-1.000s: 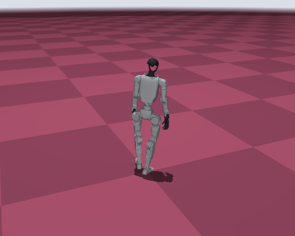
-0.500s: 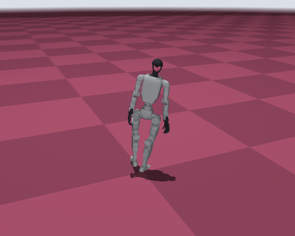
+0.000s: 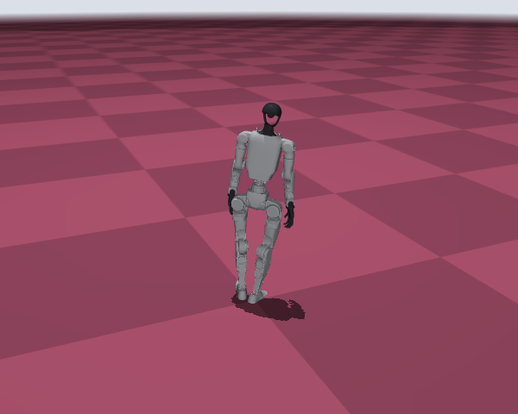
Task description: Upper body actions
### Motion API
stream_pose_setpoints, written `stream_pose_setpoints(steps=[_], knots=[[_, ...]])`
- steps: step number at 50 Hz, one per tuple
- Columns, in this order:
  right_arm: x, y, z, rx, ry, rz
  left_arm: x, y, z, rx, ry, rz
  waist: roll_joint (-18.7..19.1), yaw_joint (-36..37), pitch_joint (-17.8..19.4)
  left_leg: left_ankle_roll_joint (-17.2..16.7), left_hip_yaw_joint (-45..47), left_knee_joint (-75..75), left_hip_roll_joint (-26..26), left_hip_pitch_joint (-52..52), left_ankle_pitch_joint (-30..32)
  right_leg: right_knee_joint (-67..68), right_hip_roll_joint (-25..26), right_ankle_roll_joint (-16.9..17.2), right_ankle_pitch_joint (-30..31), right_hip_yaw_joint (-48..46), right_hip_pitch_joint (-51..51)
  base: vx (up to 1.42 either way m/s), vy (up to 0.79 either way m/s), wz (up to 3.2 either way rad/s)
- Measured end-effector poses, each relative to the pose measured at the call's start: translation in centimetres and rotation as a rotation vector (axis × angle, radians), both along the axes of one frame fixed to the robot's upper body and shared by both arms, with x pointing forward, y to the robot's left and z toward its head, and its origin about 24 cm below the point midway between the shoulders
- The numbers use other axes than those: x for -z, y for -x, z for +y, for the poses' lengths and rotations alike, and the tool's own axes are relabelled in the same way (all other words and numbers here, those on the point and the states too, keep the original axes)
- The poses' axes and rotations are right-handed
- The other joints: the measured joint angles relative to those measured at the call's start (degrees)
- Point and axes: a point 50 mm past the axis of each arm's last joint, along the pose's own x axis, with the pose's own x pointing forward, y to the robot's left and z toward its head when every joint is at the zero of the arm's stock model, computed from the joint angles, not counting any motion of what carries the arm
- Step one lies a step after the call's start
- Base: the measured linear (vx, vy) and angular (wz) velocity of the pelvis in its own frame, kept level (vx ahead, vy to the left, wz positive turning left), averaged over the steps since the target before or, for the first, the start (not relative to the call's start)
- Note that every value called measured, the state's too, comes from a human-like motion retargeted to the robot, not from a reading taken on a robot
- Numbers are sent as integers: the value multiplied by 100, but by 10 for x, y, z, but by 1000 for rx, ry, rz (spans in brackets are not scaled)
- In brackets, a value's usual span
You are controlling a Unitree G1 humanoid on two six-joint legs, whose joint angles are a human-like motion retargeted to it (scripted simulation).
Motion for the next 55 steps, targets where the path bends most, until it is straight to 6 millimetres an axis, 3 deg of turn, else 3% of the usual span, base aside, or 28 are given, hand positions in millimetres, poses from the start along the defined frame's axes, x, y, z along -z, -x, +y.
stream_pose_setpoints(steps=[5, 8, 10, 15, 17, 20, 24, 30, 45, 50, 55], knots=[[-7, -36, 13, -177, 31, -139, -3, -15, 4, -75, 3, -32, -32, -113, 248, 58, 188, -47, 151, 49, -26, 845, 128, 79, 32, 192, -345, -18, 3, -39], [-9, -45, 21, -223, 19, -192, -3, -9, 8, -77, 23, 1, 30, -304, 277, 66, 164, -48, 289, -12, 3, 1238, 153, 325, 128, 381, -555, -12, -1, -2], [-8, -45, 24, -222, -1, -199, -2, -3, 10, -72, 14, 51, 57, -318, 253, 58, 187, -26, 367, -73, 5, 1319, 121, 266, -21, 456, -618, -12, -3, -6], [-3, -19, 14, -160, 15, -133, -1, 14, 6, -80, -18, 133, 4, -225, 133, 78, 153, -17, 283, -73, -32, 625, -250, 22, 30, 202, -329, -1, -1, 0], [0, -3, 7, -144, 53, -77, 0, 20, 4, -69, 1, 146, -152, -140, 80, 72, 204, -38, 111, -7, -59, 265, -389, 475, 171, 285, -185, 10, -6, -14], [2, 21, -2, -125, 102, 21, 0, 30, 4, -42, 13, 171, -216, 135, 4, 4, 397, -61, 121, 102, -106, 42, -368, 417, 348, 471, -167, 11, -7, -53], [2, 30, -8, -91, 132, 42, 0, 36, 0, -55, -6, 191, -224, 342, 73, -46, 556, -29, 201, 132, -150, -128, -240, 332, 492, 620, -167, 2, -10, -36], [2, 42, -9, -100, 111, 78, 0, 52, 1, -60, 11, 245, -220, -158, -125, -109, 410, -22, 291, 80, -128, -330, -154, 277, 538, 425, -91, 11, -10, 25], [3, 83, -12, 33, 21, 283, 1, 9, -7, 30, -7, 74, -254, -199, -190, -191, 444, 31, 351, 134, -151, -412, -75, 201, 529, 406, 13, 3, -3, -5], [3, 87, -10, 19, 21, 293, 1, 6, -11, 74, -18, 77, -252, -131, -227, -152, 388, 29, 287, 122, -161, -389, -129, 226, 487, 352, 33, 0, 3, 4], [4, 78, -8, -18, 16, 278, 1, 13, -10, 108, -41, 120, -243, -86, -200, -110, 379, -35, 226, 141, -165, -260, -176, 298, 447, 366, -30, -4, 6, -1]])
